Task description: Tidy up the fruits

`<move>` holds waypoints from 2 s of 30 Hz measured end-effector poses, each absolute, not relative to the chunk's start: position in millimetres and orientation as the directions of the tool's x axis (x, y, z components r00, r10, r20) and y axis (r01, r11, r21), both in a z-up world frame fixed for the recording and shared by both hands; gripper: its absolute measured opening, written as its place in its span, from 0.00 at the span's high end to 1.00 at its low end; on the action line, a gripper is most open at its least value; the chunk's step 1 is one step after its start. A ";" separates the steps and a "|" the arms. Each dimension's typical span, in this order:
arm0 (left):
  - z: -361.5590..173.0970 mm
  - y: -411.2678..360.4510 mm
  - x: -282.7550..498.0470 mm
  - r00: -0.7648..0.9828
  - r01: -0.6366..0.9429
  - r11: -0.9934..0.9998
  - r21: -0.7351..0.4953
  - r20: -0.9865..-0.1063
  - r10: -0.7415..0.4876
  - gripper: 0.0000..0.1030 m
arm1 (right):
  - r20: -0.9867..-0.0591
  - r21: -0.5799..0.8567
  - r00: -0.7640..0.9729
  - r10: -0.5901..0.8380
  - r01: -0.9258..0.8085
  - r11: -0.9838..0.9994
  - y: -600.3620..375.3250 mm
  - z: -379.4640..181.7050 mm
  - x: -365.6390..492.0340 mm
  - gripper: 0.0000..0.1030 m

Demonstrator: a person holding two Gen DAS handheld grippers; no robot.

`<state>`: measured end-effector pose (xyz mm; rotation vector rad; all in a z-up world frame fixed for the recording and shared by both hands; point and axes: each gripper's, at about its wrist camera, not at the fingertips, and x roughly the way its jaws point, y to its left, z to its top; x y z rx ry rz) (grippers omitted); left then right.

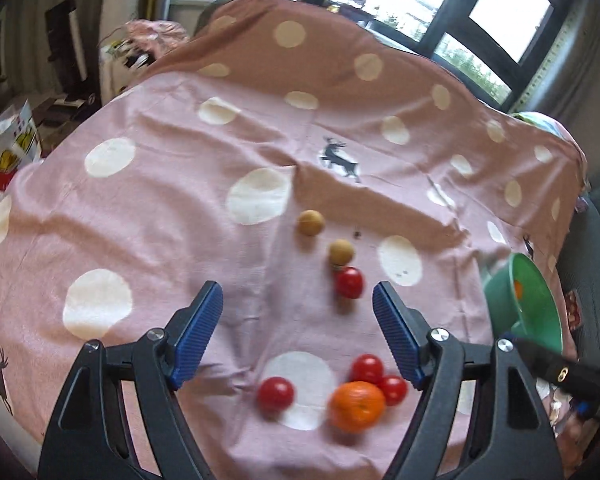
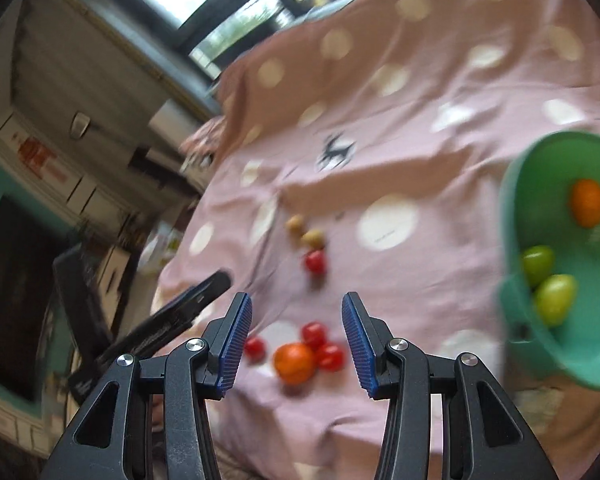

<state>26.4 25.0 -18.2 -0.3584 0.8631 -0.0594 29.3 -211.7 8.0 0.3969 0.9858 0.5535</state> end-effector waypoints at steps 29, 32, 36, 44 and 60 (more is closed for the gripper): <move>-32.6 42.4 32.6 0.634 -0.145 0.910 -0.389 -0.742 -0.216 0.25 | -0.897 0.284 0.238 0.373 -0.337 0.898 -112.0 -64.6 33.9 0.57; -30.3 41.8 33.0 0.645 -0.145 0.899 -0.412 -0.728 -0.230 0.26 | -0.863 0.332 0.272 0.427 -0.331 0.883 -123.1 -51.0 33.2 0.57; -29.0 36.4 35.5 0.654 -0.142 0.900 -0.411 -0.722 -0.227 0.26 | -0.822 0.393 0.336 0.460 -0.249 0.885 -150.7 -38.3 43.1 0.57; -28.5 1.9 47.6 0.652 -0.064 0.919 -0.389 -0.713 -0.257 0.28 | -0.868 0.327 0.382 0.318 -0.044 0.944 -189.6 -55.5 73.2 0.57; -39.7 -12.9 55.7 0.616 -0.015 0.885 -0.466 -0.701 -0.359 0.36 | -0.828 0.335 0.474 0.300 -0.009 0.942 -217.7 -38.8 61.6 0.56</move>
